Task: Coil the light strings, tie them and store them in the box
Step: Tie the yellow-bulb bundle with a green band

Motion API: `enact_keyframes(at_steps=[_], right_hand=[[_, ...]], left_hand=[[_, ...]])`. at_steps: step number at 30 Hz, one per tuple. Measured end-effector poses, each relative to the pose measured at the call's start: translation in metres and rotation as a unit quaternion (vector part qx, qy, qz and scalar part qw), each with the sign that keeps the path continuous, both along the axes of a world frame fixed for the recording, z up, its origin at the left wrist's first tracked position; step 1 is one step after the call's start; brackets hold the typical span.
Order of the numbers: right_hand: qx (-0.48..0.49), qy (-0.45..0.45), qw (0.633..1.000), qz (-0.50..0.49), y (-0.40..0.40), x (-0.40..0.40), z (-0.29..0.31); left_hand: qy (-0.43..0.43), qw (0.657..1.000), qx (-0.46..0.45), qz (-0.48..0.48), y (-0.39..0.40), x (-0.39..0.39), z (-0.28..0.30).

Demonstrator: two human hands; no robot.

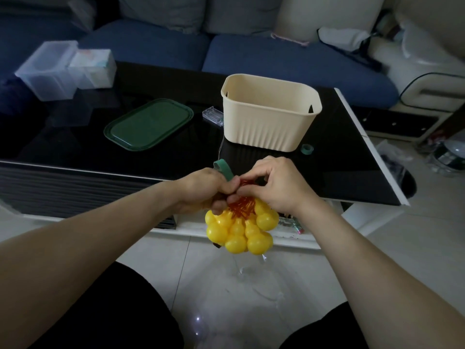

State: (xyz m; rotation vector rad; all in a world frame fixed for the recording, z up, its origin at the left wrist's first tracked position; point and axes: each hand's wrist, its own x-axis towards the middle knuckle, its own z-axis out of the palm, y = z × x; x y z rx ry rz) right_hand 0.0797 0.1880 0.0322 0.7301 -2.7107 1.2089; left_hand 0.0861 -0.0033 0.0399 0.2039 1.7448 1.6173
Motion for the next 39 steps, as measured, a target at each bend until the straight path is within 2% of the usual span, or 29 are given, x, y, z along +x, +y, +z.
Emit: enact_keyframes(at_steps=[3, 14, 20, 25, 31, 39], right_hand=[[-0.003, 0.026, 1.000, -0.011, -0.002, 0.000, 0.001], [-0.001, 0.124, 0.992, -0.023, -0.005, 0.006, 0.006], [-0.024, 0.136, 0.987, -0.077, -0.004, 0.003, 0.001], [-0.002, 0.142, 0.985, -0.102, 0.004, 0.004, -0.002], [0.015, 0.148, 0.982, -0.114, 0.016, 0.009, 0.002], [0.032, 0.149, 0.982, -0.115, 0.023, 0.018, 0.001]], left_hand=[[-0.035, 0.999, 0.028, 0.014, -0.004, -0.005, -0.005], [-0.072, 0.995, 0.054, 0.030, -0.004, -0.013, -0.003], [-0.089, 0.982, -0.001, 0.164, 0.018, -0.021, 0.000], [-0.011, 0.960, -0.091, 0.263, 0.045, -0.022, 0.003], [-0.049, 0.969, -0.079, 0.230, 0.057, -0.020, 0.010], [-0.146, 0.980, -0.017, 0.133, 0.055, -0.017, 0.012]])
